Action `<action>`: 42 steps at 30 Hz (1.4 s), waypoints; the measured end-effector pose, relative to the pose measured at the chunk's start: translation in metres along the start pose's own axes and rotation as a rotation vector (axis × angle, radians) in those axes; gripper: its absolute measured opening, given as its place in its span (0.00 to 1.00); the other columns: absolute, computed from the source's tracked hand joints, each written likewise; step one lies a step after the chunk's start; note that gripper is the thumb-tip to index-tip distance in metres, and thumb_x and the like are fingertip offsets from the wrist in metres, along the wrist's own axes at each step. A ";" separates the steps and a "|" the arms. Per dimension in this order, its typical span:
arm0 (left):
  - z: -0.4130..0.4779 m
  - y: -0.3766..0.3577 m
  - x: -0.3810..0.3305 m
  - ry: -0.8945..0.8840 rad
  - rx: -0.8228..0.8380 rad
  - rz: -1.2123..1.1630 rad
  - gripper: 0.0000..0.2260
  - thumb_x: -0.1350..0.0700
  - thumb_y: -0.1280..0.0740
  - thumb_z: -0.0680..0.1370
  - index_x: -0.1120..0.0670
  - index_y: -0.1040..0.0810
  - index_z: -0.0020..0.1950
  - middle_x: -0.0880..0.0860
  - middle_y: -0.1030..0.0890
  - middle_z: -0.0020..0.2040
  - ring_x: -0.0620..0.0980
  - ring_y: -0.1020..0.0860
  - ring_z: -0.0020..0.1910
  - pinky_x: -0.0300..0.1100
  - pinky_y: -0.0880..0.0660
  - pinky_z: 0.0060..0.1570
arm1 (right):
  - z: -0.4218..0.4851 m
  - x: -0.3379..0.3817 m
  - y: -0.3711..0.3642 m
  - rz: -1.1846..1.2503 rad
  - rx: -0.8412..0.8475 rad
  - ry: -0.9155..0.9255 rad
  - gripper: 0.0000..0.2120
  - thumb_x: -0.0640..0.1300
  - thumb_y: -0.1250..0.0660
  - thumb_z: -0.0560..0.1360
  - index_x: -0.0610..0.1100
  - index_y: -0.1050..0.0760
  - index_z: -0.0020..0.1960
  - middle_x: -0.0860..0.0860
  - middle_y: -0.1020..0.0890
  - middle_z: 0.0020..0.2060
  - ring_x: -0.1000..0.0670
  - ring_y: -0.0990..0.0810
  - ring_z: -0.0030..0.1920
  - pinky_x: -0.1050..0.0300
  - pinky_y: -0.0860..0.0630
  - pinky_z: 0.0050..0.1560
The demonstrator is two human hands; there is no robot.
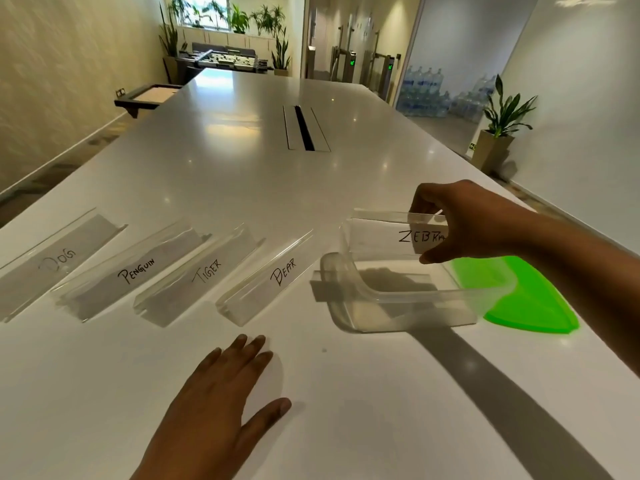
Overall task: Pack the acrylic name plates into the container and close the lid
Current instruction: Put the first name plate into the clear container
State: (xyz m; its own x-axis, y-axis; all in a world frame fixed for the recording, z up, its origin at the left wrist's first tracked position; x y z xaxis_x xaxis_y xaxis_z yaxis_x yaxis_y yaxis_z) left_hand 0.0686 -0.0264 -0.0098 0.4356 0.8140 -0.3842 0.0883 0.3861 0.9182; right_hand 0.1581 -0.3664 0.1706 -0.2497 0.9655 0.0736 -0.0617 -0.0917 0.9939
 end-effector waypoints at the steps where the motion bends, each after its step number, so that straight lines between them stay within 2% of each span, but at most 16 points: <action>1: 0.001 0.001 0.000 0.003 -0.002 -0.004 0.45 0.23 0.65 0.67 0.43 0.39 0.76 0.38 0.48 0.76 0.39 0.53 0.76 0.40 0.54 0.75 | 0.003 -0.005 -0.003 -0.017 0.009 -0.012 0.29 0.54 0.18 0.56 0.57 0.31 0.49 0.54 0.18 0.47 0.52 0.21 0.40 0.61 0.23 0.36; 3: 0.002 0.002 0.000 0.008 -0.003 -0.017 0.45 0.23 0.65 0.67 0.43 0.37 0.75 0.38 0.46 0.76 0.39 0.51 0.76 0.40 0.53 0.75 | 0.009 -0.013 -0.010 -0.046 0.027 -0.035 0.28 0.54 0.17 0.55 0.57 0.31 0.48 0.53 0.17 0.48 0.51 0.21 0.41 0.58 0.23 0.37; 6: 0.003 0.003 0.000 0.019 0.014 -0.031 0.46 0.22 0.67 0.65 0.43 0.38 0.75 0.38 0.46 0.76 0.39 0.52 0.76 0.41 0.53 0.75 | 0.015 -0.022 -0.019 -0.083 0.051 -0.050 0.28 0.54 0.18 0.55 0.58 0.32 0.46 0.53 0.17 0.46 0.51 0.22 0.40 0.58 0.27 0.34; 11: 0.005 0.006 -0.003 0.021 0.038 -0.003 0.47 0.23 0.70 0.63 0.41 0.41 0.75 0.37 0.50 0.76 0.37 0.55 0.75 0.39 0.56 0.75 | 0.022 -0.026 -0.038 -0.158 0.095 -0.052 0.29 0.56 0.18 0.55 0.58 0.34 0.46 0.54 0.18 0.46 0.51 0.25 0.40 0.54 0.23 0.36; 13: 0.005 0.007 -0.005 0.011 0.023 -0.022 0.47 0.23 0.68 0.65 0.42 0.37 0.74 0.38 0.47 0.76 0.39 0.52 0.75 0.40 0.54 0.74 | 0.026 -0.026 -0.045 -0.187 0.117 -0.045 0.29 0.56 0.19 0.54 0.58 0.33 0.46 0.55 0.18 0.46 0.51 0.26 0.41 0.53 0.23 0.37; 17: 0.003 0.010 -0.006 -0.038 -0.019 -0.018 0.40 0.27 0.59 0.73 0.49 0.24 0.68 0.45 0.31 0.72 0.48 0.37 0.73 0.49 0.39 0.70 | 0.033 -0.024 -0.057 -0.206 0.175 -0.050 0.30 0.56 0.18 0.54 0.56 0.31 0.49 0.54 0.19 0.47 0.48 0.22 0.43 0.51 0.22 0.39; 21: 0.004 0.008 -0.005 -0.029 -0.007 -0.020 0.40 0.26 0.58 0.73 0.48 0.25 0.68 0.44 0.32 0.72 0.47 0.37 0.73 0.49 0.39 0.71 | 0.039 -0.022 -0.065 -0.218 0.237 -0.060 0.30 0.55 0.18 0.55 0.54 0.30 0.50 0.52 0.19 0.48 0.47 0.21 0.45 0.49 0.21 0.42; 30: 0.004 0.010 -0.006 -0.046 -0.009 0.024 0.37 0.29 0.56 0.75 0.51 0.20 0.64 0.48 0.25 0.68 0.52 0.29 0.69 0.54 0.33 0.65 | 0.047 -0.023 -0.077 -0.227 0.282 -0.079 0.31 0.55 0.18 0.54 0.53 0.30 0.52 0.51 0.21 0.48 0.47 0.24 0.43 0.54 0.27 0.36; 32: 0.005 0.009 -0.005 -0.047 -0.002 0.019 0.38 0.28 0.57 0.74 0.50 0.22 0.65 0.47 0.27 0.70 0.51 0.32 0.70 0.52 0.35 0.67 | 0.047 -0.023 -0.080 -0.222 0.291 -0.082 0.31 0.55 0.18 0.55 0.53 0.30 0.52 0.50 0.21 0.49 0.47 0.24 0.43 0.54 0.26 0.37; 36: 0.005 0.005 0.000 -0.038 -0.005 -0.006 0.42 0.25 0.62 0.70 0.46 0.28 0.70 0.41 0.38 0.74 0.44 0.43 0.75 0.44 0.45 0.72 | 0.048 -0.025 -0.084 -0.198 0.297 -0.094 0.31 0.55 0.18 0.55 0.53 0.31 0.51 0.50 0.21 0.49 0.46 0.23 0.44 0.54 0.26 0.37; 42: 0.005 0.006 -0.003 -0.051 0.001 -0.007 0.39 0.28 0.56 0.74 0.51 0.22 0.65 0.48 0.28 0.70 0.52 0.32 0.71 0.51 0.35 0.67 | 0.047 -0.029 -0.090 -0.159 0.304 -0.098 0.31 0.54 0.17 0.55 0.54 0.32 0.49 0.50 0.20 0.49 0.47 0.24 0.44 0.58 0.33 0.32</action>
State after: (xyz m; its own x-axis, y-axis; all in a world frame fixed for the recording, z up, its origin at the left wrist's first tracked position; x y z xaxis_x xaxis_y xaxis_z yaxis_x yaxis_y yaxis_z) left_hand 0.0726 -0.0283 -0.0023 0.4802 0.7880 -0.3853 0.0926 0.3913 0.9156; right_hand 0.2164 -0.3749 0.0832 -0.1653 0.9820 -0.0915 0.2016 0.1245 0.9715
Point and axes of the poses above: each hand's wrist, its own z-axis towards the middle knuckle, its own y-axis out of the back of the hand, x = y × z, the point moved 2 cm from there along z, towards the middle knuckle
